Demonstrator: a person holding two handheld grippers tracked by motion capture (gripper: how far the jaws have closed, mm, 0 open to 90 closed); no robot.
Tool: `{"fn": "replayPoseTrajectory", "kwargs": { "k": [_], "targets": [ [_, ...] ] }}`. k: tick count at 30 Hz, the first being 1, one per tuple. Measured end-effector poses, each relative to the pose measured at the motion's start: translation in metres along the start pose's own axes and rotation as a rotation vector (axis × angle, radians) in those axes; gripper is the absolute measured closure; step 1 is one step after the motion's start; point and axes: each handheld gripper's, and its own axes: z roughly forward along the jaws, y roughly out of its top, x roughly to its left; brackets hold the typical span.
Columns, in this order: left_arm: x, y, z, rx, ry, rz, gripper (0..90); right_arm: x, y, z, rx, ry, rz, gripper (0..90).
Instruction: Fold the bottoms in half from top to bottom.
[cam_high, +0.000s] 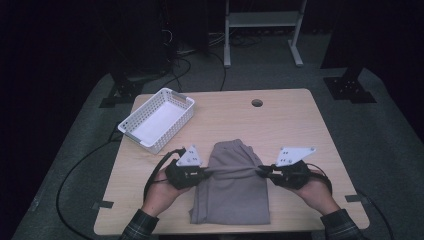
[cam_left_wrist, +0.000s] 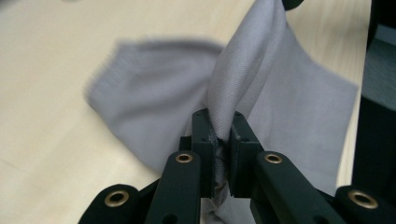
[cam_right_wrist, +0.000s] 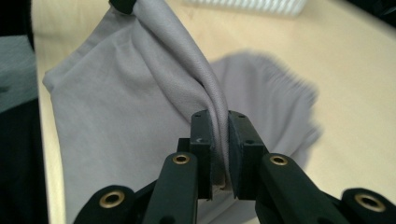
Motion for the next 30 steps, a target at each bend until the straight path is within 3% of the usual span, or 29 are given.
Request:
{"fn": "replayPoseTrajectory", "kwargs": {
  "k": [4, 9, 13, 22, 26, 30],
  "targets": [
    [0.011, 0.019, -0.009, -0.033, 0.076, 0.018, 83.2, -0.009, 0.025, -0.011, -0.038, -0.048, -0.025, 80.6],
    [0.035, 0.023, 0.006, -0.028, 0.122, -0.020, 83.1, -0.029, 0.038, 0.000, -0.018, -0.092, -0.013, 80.6],
    [0.054, 0.022, 0.030, 0.007, 0.154, -0.041, 83.1, -0.045, 0.036, 0.018, 0.014, -0.128, 0.013, 80.5],
    [0.086, 0.011, 0.078, 0.048, 0.172, -0.116, 82.2, -0.082, 0.022, 0.061, 0.056, -0.182, 0.098, 80.1],
    [0.094, 0.004, 0.091, 0.068, 0.183, -0.136, 81.6, -0.092, 0.015, 0.076, 0.078, -0.191, 0.126, 79.7],
    [0.103, 0.001, 0.101, 0.081, 0.226, -0.143, 77.8, -0.099, 0.013, 0.087, 0.087, -0.208, 0.147, 78.7]
  ]
}}
